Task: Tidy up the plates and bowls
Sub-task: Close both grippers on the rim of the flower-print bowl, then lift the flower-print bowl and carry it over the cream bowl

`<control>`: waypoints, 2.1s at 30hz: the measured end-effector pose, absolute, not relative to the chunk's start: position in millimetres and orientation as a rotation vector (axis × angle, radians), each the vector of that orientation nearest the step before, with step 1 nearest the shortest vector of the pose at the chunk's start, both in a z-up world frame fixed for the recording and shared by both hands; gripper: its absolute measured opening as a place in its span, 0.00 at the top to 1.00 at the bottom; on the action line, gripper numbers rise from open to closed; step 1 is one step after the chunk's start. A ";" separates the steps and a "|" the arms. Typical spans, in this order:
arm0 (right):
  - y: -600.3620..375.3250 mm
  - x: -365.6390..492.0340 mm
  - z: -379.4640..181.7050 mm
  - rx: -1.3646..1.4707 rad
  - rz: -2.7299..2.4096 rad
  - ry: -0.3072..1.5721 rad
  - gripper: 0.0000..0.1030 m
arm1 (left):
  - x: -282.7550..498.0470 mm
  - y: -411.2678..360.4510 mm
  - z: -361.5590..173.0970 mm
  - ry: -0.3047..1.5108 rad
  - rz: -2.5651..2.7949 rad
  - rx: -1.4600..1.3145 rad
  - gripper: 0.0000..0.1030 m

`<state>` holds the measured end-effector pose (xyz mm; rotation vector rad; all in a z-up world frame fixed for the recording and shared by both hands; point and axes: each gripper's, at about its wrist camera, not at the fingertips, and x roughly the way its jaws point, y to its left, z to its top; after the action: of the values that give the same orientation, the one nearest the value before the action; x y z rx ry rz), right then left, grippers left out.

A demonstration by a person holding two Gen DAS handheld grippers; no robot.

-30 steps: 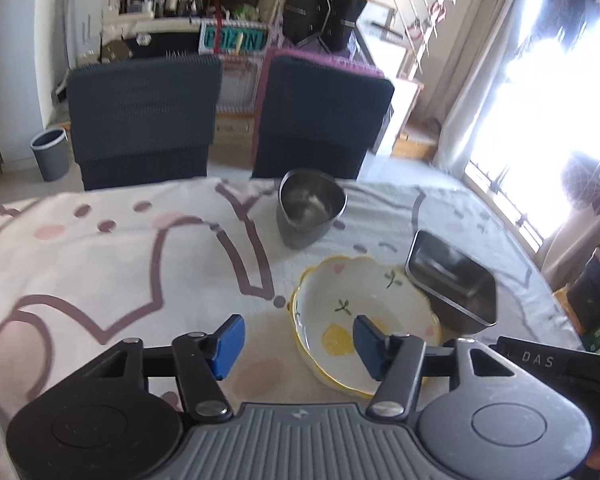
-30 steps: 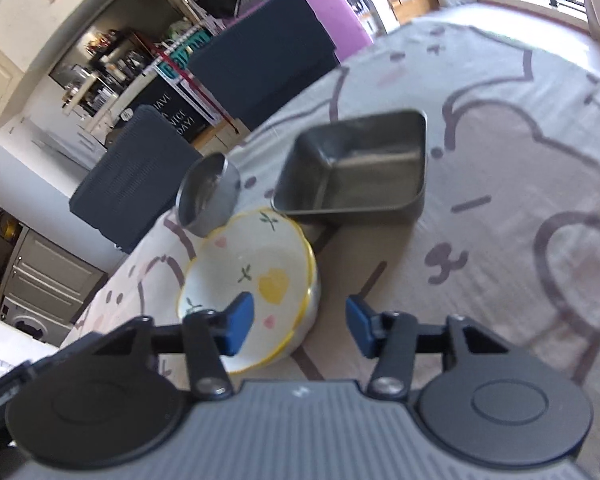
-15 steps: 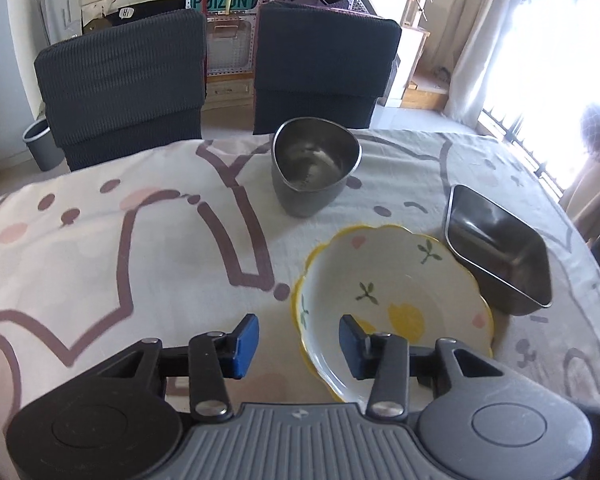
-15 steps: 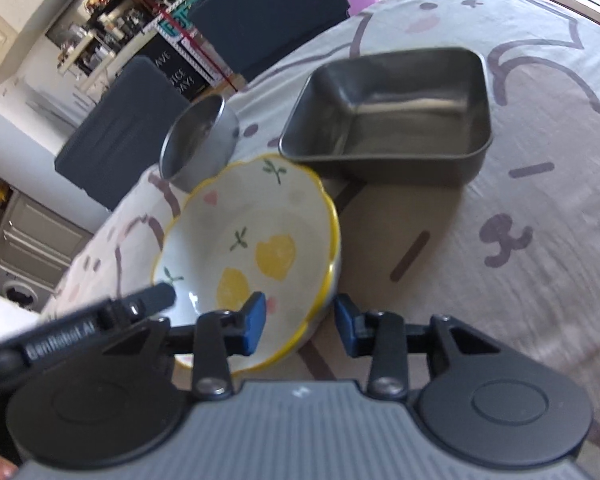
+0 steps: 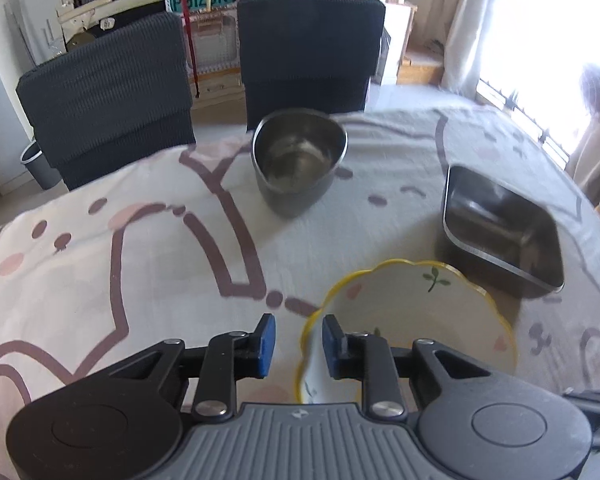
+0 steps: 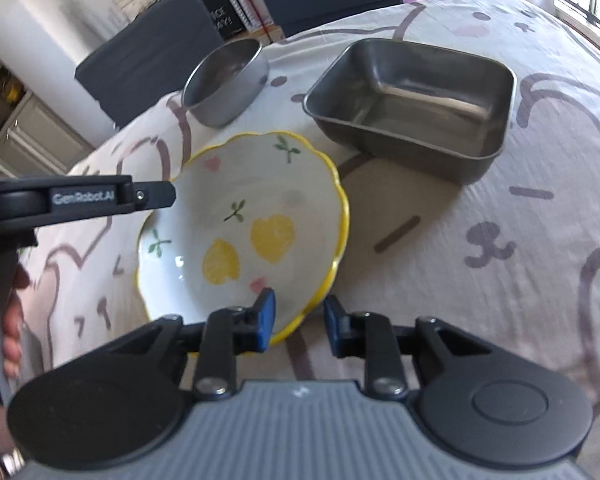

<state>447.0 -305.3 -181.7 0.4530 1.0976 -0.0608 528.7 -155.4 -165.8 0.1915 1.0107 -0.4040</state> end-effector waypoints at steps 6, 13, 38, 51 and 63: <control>-312.9 439.8 -177.8 0.445 -0.076 1.088 0.77 | 523.7 -154.8 -179.3 1.068 -0.444 0.212 0.80; -327.0 446.0 -180.1 0.512 -0.151 1.024 0.86 | 517.8 -150.5 -180.6 1.082 -0.473 0.183 0.88; -337.0 458.0 -193.0 0.536 -0.112 1.016 0.87 | 523.8 -144.0 -190.0 1.097 -0.508 0.105 0.85; -336.7 459.6 -192.9 0.533 -0.133 0.995 0.89 | 526.4 -135.2 -191.8 1.105 -0.505 0.014 0.90; -331.4 451.1 -175.5 0.479 -0.113 0.982 0.90 | 505.2 -127.5 -169.2 1.058 -0.495 -0.008 0.91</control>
<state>451.1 -331.4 -175.5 0.4794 0.9823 -0.1131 505.2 -127.5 -169.2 -0.0085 1.0576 -0.4948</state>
